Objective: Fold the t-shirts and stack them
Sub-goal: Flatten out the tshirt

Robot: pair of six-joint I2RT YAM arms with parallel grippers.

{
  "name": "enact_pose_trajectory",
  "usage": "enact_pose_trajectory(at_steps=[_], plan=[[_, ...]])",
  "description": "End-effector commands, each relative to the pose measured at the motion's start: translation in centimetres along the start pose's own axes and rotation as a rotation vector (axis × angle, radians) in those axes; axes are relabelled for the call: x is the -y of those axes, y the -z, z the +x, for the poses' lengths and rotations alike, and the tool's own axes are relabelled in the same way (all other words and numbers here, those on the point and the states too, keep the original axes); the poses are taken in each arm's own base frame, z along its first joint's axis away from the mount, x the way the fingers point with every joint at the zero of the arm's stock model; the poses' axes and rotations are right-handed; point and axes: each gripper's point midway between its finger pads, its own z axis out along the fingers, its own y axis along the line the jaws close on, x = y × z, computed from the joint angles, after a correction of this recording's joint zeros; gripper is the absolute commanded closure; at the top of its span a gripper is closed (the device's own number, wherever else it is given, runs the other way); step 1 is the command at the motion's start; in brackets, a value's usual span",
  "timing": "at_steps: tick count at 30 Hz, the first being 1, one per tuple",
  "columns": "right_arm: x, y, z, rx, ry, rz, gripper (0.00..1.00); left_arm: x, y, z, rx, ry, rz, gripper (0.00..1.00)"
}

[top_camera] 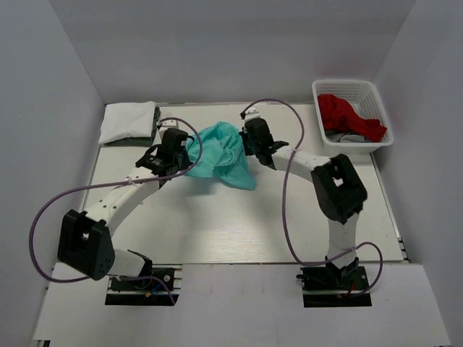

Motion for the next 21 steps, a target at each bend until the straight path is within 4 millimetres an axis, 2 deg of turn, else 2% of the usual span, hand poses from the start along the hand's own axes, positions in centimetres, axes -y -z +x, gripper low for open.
enact_pose_trajectory(at_steps=[1,2,3,4,6,7,8,9,10,11,12,14,15,17,18,19,21], plan=[[4.1,7.0,-8.4,0.245,-0.054,0.151,1.0,0.0,4.9,-6.6,0.203,0.075,0.032,1.0],[5.2,7.9,-7.5,0.235,-0.046,0.206,1.0,-0.1,5.6,-7.2,0.226,0.085,0.035,1.0],[5.8,10.2,-9.4,0.293,-0.047,0.215,1.0,-0.2,6.3,-7.6,0.243,0.093,0.045,1.0],[6.2,12.4,-10.6,0.338,-0.055,0.22,1.0,-0.2,8.0,-9.2,0.3,0.121,0.065,1.0],[7.4,15.3,-10.5,0.361,-0.041,0.248,1.0,-0.3,9.8,-10.8,0.351,0.146,0.086,1.0],[7.9,17.3,-11.5,0.396,-0.052,0.25,1.0,-0.3,10.7,-11.6,0.379,0.16,0.092,1.0],[8.4,19.5,-12.3,0.431,-0.067,0.254,1.0,-0.3,12.6,-13.0,0.425,0.184,0.12,1.0],[8.6,20.2,-11.9,0.417,-0.061,0.261,1.0,-0.4,13.5,-13.8,0.452,0.198,0.126,1.0],[8.8,21.0,-11.8,0.424,-0.065,0.262,1.0,-0.5,14.4,-14.3,0.472,0.208,0.139,1.0],[9.3,23.9,-12.9,0.487,-0.088,0.257,1.0,-0.7,15.2,-14.6,0.487,0.216,0.148,1.0],[9.6,24.9,-13.1,0.503,-0.07,0.266,1.0,-0.9,16.9,-15.4,0.532,0.24,0.176,1.0],[10.6,28.7,-14.2,0.589,-0.102,0.275,1.0,-1.3,18.7,-16.5,0.589,0.271,0.199,1.0],[10.9,29.4,-14.1,0.602,-0.107,0.279,1.0,-1.7,19.6,-16.9,0.62,0.276,0.2,1.0],[11.3,33.1,-14.9,0.674,-0.129,0.26,1.0,-2.4,21.7,-17.4,0.664,0.289,0.223,1.0],[11.2,35.1,-15.6,0.72,-0.13,0.231,1.0,-2.7,22.7,-17.7,0.685,0.283,0.229,1.0],[10.7,35.9,-15.8,0.735,-0.115,0.196,1.0,-2.6,23.3,-17.7,0.692,0.272,0.25,1.0],[10.8,39.2,-16.6,0.802,-0.118,0.158,1.0,-2.6,26.0,-18.3,0.731,0.273,0.313,1.0]])
